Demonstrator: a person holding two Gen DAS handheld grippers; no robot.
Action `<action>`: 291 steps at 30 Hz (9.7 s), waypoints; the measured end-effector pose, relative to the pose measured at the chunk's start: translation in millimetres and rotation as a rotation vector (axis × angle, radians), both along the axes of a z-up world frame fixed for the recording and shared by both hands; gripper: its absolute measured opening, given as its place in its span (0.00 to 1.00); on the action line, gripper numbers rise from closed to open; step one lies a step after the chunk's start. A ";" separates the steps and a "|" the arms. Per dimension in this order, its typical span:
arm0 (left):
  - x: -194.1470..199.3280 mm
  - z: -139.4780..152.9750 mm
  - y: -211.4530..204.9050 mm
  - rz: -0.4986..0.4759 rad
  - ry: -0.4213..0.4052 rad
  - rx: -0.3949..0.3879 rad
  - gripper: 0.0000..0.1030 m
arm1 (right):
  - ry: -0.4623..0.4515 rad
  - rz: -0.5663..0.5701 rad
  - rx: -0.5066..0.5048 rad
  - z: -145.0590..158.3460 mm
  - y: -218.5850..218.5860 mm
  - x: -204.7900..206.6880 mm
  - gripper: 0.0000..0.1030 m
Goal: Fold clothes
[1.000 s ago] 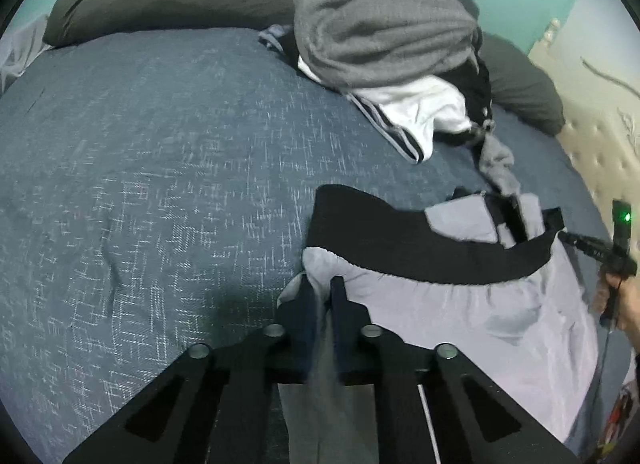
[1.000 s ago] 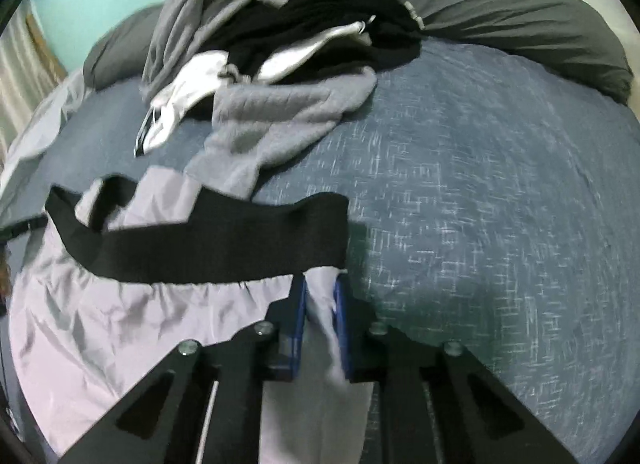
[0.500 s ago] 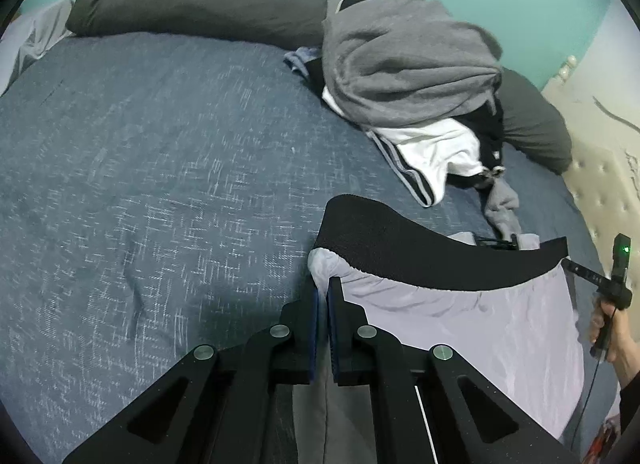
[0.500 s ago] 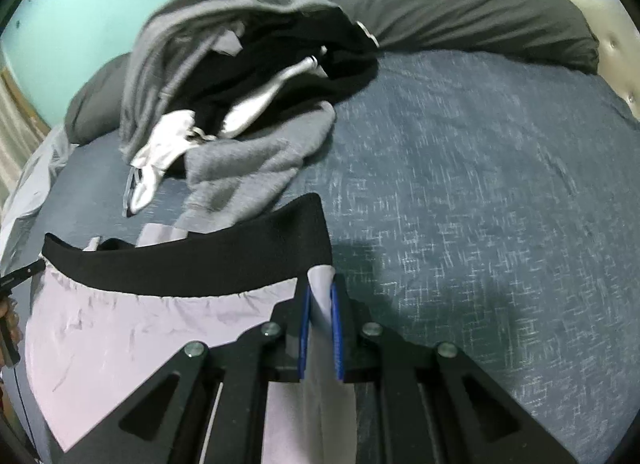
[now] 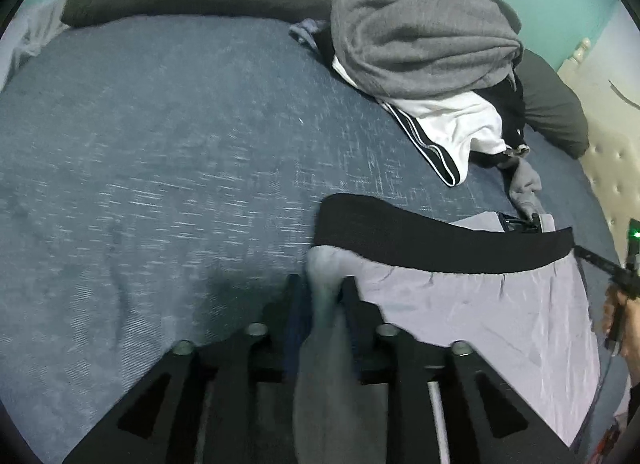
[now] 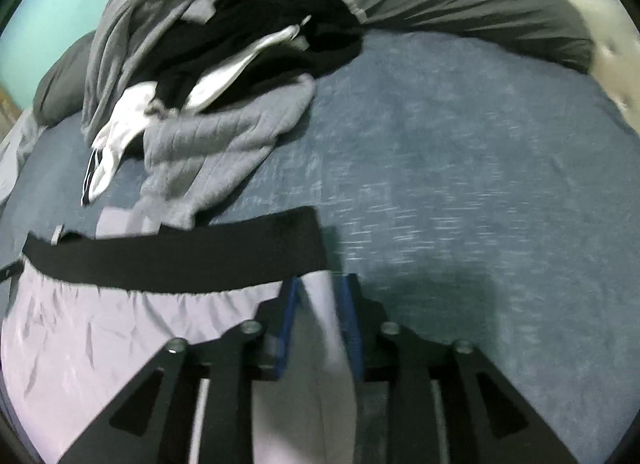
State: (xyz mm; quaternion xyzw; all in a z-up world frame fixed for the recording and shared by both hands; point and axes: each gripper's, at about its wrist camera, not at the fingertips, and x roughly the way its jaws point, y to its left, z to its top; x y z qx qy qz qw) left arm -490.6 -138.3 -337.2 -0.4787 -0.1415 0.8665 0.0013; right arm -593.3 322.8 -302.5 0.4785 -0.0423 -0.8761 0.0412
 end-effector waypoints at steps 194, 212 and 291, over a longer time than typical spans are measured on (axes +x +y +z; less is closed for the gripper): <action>267.4 -51.2 32.4 0.276 0.012 0.455 0.74 | -0.004 0.134 -0.514 -38.3 -101.3 309.6 0.04; 235.2 -46.5 29.3 0.332 0.198 0.504 0.29 | 0.018 0.107 -0.540 -34.3 -85.8 311.4 0.05; 158.8 -0.6 345.2 -0.346 0.044 0.056 0.52 | 0.181 -0.123 -0.665 -15.6 30.7 283.3 0.10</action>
